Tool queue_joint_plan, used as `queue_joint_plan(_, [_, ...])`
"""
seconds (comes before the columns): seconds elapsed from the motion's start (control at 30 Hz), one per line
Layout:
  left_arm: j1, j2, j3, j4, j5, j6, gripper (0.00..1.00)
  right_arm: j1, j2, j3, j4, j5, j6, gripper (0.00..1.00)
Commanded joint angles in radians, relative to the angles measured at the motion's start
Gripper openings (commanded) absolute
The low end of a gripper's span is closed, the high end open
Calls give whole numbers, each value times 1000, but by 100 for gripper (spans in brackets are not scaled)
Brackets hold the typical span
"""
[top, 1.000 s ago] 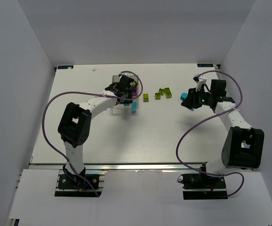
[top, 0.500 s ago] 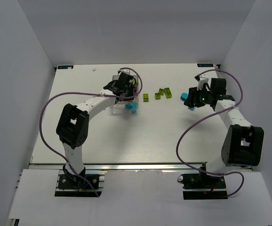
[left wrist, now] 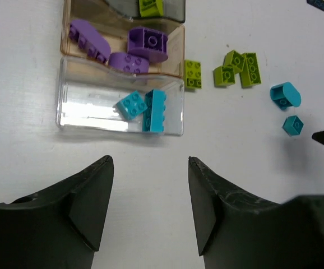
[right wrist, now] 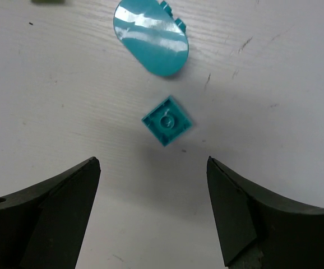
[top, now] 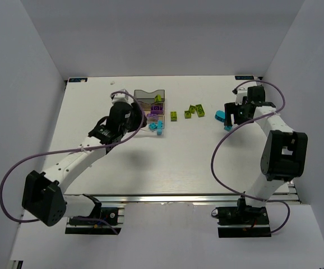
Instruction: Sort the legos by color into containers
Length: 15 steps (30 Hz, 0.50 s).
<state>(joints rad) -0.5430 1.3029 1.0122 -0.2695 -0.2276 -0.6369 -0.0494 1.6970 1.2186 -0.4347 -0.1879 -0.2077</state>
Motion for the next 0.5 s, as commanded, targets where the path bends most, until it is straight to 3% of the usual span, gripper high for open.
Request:
queue_joint_plan(0.0, [3, -68, -66, 9, 7, -56, 66, 0, 81, 142, -125, -7, -133, 82])
queue_joint_plan(0.2, [3, -163, -153, -20, -9, -86, 67, 2, 194, 272, -251, -64, -349, 79])
queue_joint_plan(0.47, [3, -257, -242, -34, -27, -132, 67, 6, 268, 312, -335, -79, -472, 75])
